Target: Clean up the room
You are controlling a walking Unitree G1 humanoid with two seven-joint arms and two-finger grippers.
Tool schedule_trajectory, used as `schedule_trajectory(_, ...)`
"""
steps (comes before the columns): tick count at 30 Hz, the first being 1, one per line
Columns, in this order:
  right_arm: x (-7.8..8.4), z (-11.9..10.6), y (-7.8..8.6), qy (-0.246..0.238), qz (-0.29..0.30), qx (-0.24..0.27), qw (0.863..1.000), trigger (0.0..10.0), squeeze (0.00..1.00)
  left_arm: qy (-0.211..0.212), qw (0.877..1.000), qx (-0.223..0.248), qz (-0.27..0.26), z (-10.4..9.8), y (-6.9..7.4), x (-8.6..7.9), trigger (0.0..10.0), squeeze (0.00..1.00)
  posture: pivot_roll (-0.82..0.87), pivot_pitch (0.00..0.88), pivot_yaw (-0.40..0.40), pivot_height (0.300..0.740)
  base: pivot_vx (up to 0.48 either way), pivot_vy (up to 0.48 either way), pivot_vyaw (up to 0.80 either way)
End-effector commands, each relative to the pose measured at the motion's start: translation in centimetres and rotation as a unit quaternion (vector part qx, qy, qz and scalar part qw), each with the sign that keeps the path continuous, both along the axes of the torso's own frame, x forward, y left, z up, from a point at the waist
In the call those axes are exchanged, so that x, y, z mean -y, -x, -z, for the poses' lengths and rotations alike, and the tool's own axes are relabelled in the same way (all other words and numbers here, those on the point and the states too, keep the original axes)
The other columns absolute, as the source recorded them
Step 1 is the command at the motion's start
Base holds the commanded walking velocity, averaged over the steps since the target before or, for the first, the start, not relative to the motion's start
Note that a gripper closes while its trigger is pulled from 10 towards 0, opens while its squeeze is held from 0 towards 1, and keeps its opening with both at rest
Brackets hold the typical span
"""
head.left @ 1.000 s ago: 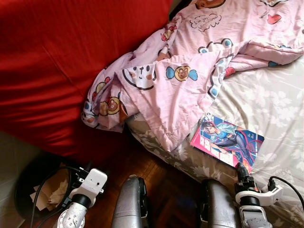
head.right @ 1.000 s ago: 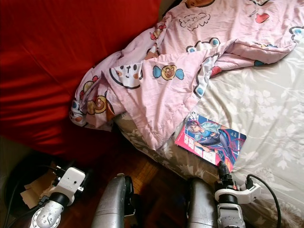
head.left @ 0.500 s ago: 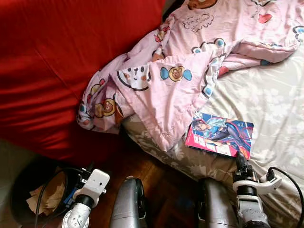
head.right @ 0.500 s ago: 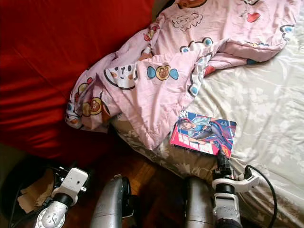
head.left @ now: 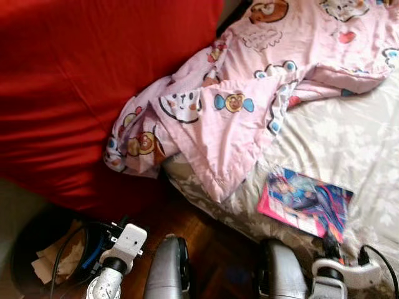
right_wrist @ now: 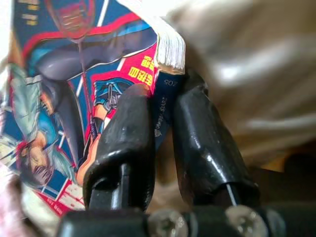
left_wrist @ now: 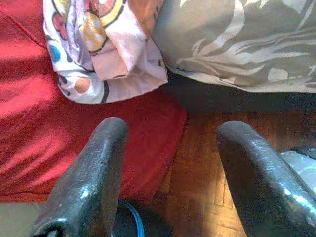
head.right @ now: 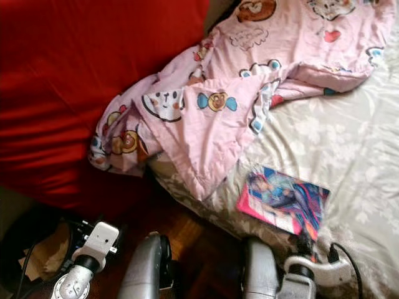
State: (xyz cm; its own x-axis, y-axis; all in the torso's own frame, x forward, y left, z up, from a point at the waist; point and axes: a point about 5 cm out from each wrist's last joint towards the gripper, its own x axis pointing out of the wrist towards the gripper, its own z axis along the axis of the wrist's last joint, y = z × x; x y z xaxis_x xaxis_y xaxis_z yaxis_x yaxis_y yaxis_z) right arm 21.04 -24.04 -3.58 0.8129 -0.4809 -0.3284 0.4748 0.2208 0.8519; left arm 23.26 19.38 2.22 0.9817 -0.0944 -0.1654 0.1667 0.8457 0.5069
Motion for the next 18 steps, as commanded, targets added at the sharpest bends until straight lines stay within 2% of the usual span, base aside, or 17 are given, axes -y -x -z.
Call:
schedule_trajectory(1, -0.3, 2.5, 3.4, -0.036, 0.044, -0.082, 0.995, 0.0, 0.0, -0.01, 1.0, -0.022, -0.004, 1.0, 0.8, -0.3, 10.0, 0.0, -0.01, 0.238, 0.132, 0.605, 0.0, 0.0, 0.0)
schedule_trajectory(4, -0.3, 1.4, 2.1, 0.006, 0.02, -0.065, 0.998, 0.0, 0.0, -0.01, 1.0, -0.018, -0.006, 0.9, 0.6, -0.3, 10.0, 0.0, -0.01, 0.243, 0.129, 0.605, 0.0, 0.0, 0.0)
schedule_trajectory(7, -0.4, -0.5, 0.3, 0.046, 0.001, -0.026, 0.999, 0.0, 0.0, -0.01, 1.0, -0.015, -0.01, 1.0, 0.6, -0.3, 10.0, 0.0, -0.02, 0.25, 0.125, 0.605, 0.0, 0.0, 0.0)
schedule_trajectory(8, -0.4, -0.5, 0.3, 0.046, 0.001, -0.026, 0.999, 0.0, 0.0, -0.01, 1.0, -0.015, -0.01, 1.0, 0.6, -0.3, 10.0, 0.0, -0.02, 0.25, 0.125, 0.605, 0.0, 0.0, 0.0)
schedule_trajectory(10, -0.5, -1.9, -0.8, 0.076, -0.012, -0.001, 0.997, 0.0, 0.0, -0.01, 1.0, -0.016, -0.012, 1.0, 0.6, -0.2, 10.0, 0.0, -0.02, 0.253, 0.123, 0.605, 0.0, 0.0, 0.0)
schedule_trajectory(11, -0.5, -2.9, -1.5, 0.099, -0.026, 0.013, 0.995, 0.0, 0.0, -0.009, 1.0, -0.016, -0.014, 1.1, 0.6, -0.2, 10.0, 0.0, -0.02, 0.255, 0.12, 0.605, 0.0, 0.0, 0.0)
schedule_trajectory(13, -0.8, -6.0, -3.6, 0.182, -0.073, 0.053, 0.979, 0.0, 0.0, -0.006, 1.0, -0.016, -0.019, 1.2, 0.6, -0.1, 10.0, 0.0, -0.02, 0.254, 0.113, 0.605, 0.0, 0.0, 0.0)
schedule_trajectory(15, -0.9, -7.2, -4.3, 0.211, -0.082, 0.064, 0.972, 0.0, 0.0, -0.006, 1.0, -0.016, -0.022, 1.3, 0.6, -0.1, 10.0, 0.0, -0.03, 0.251, 0.105, 0.605, 0.0, 0.0, 0.0)
schedule_trajectory(16, -0.9, -8.1, -4.7, 0.229, -0.088, 0.075, 0.967, 1.8, 0.0, -0.005, 1.0, -0.015, -0.024, 1.3, 0.5, -0.2, 10.0, 0.0, -0.03, 0.25, 0.103, 0.605, 0.0, 0.0, 0.0)
schedule_trajectory(17, -0.9, -8.8, -5.1, 0.242, -0.091, 0.082, 0.963, 1.8, 0.0, -0.005, 1.0, -0.015, -0.026, 1.3, 0.5, -0.2, 10.0, 0.0, -0.03, 0.25, 0.103, 0.605, 0.0, 0.0, 0.0)
schedule_trajectory(18, -1.0, -10.1, -5.7, 0.268, -0.1, 0.094, 0.954, 10.0, 0.0, -0.004, 0.999, -0.015, -0.029, 1.3, 0.5, -0.3, 10.0, 0.0, -0.04, 0.245, 0.095, 0.605, 0.0, 0.0, 0.0)
